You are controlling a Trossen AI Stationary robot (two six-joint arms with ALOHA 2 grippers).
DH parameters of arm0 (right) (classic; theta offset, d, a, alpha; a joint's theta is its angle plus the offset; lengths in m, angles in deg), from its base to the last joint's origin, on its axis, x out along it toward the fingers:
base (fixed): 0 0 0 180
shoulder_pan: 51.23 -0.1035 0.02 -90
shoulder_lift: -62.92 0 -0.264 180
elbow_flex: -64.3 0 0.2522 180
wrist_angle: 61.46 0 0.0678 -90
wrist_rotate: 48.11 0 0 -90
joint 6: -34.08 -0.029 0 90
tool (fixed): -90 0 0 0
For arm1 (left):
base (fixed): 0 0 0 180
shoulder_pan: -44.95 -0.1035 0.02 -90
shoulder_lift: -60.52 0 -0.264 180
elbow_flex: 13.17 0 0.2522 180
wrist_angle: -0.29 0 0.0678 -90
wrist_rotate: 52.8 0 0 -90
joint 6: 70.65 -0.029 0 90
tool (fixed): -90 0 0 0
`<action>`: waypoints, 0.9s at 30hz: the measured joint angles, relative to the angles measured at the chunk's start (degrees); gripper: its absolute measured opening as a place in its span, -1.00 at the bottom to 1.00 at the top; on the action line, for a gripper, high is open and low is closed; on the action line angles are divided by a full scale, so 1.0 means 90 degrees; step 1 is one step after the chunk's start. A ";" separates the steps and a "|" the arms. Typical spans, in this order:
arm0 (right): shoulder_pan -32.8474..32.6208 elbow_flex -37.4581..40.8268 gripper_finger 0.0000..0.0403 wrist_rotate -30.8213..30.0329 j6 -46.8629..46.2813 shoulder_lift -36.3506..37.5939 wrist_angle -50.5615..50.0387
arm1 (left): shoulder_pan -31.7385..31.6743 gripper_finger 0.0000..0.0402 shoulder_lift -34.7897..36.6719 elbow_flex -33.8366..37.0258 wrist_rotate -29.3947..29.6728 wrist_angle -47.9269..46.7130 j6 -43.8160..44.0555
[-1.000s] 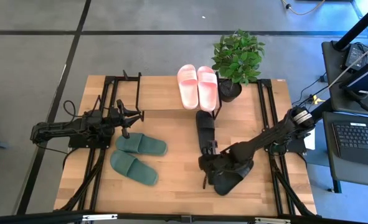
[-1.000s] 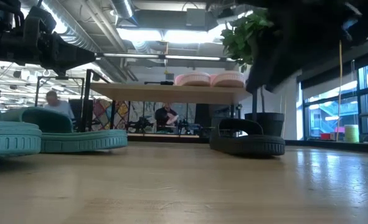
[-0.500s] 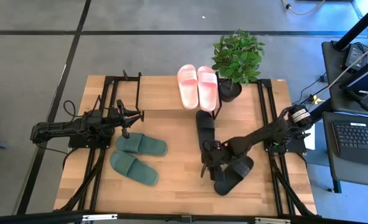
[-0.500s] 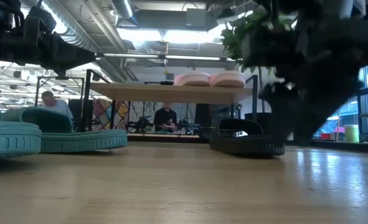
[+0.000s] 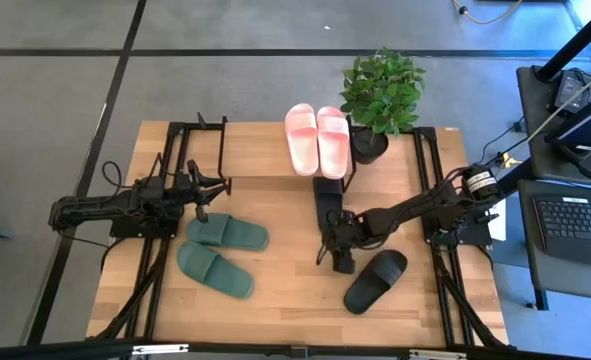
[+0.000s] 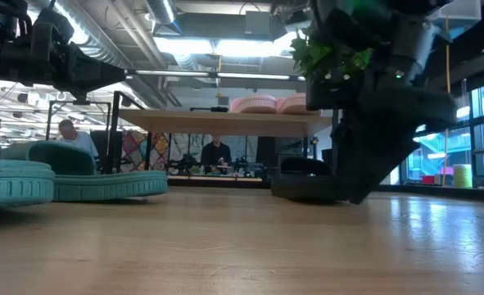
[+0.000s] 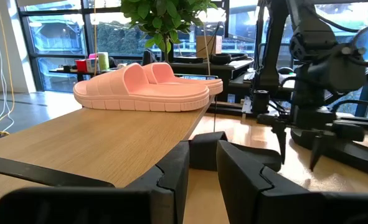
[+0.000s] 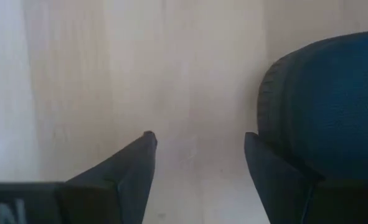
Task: Pick and place slides into the shelf
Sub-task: Put the bottom black slide under the shelf, then put the black slide under the shelf
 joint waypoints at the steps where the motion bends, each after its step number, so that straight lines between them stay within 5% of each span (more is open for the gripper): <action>1: 0.0088 0.0000 0.21 0.0012 0.0003 0.0000 -0.0002 | 0.0001 -0.62 0.0000 0.0000 0.0000 0.0000 0.0000; 18: 0.1627 0.0010 0.21 -0.0272 0.0702 -0.0002 0.0017 | -0.0001 -0.62 0.0001 0.0000 0.0002 0.0000 -0.0002; 27: 0.1581 0.0010 0.21 -0.0247 0.0521 0.0015 0.0015 | -0.0001 -0.62 0.0001 0.0000 0.0002 0.0000 -0.0002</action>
